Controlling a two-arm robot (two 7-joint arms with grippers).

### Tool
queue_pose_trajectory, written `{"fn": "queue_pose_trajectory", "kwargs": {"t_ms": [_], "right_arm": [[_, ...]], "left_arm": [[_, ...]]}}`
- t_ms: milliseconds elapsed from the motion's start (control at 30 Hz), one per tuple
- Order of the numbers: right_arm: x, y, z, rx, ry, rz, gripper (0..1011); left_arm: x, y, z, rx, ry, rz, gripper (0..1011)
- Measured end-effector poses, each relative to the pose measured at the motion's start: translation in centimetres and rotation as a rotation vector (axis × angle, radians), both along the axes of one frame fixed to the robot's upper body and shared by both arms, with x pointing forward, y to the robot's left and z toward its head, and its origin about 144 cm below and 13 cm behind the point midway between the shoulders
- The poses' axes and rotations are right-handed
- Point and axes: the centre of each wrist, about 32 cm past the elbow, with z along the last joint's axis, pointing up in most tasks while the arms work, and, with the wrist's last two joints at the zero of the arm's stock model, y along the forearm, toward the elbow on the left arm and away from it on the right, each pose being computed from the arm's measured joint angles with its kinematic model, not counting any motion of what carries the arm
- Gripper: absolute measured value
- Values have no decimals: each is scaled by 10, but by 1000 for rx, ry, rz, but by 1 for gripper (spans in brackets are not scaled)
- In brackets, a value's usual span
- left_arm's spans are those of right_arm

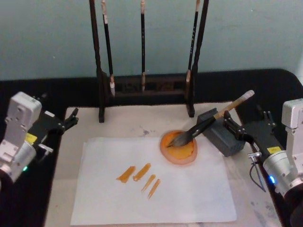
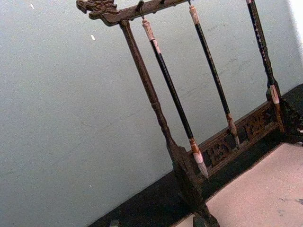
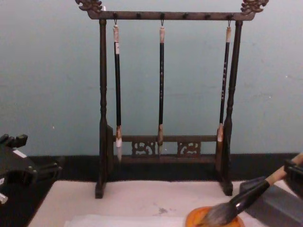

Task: Pick up the brush from the inkstone, write on the paper, then place the brush back to its original position.

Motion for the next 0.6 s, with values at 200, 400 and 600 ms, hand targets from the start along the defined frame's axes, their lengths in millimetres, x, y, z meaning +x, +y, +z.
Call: {"fn": "queue_pose_trajectory", "kwargs": {"t_ms": [200, 400, 600], "right_arm": [[0, 0, 0, -1, 0, 0, 1000], [0, 0, 0, -1, -1, 0, 1000], [0, 0, 0, -1, -1, 0, 1000]], "left_arm": [[0, 0, 0, 0, 0, 0, 1010], [0, 0, 0, 0, 0, 0, 1010], [0, 0, 0, 0, 0, 0, 1010]]}}
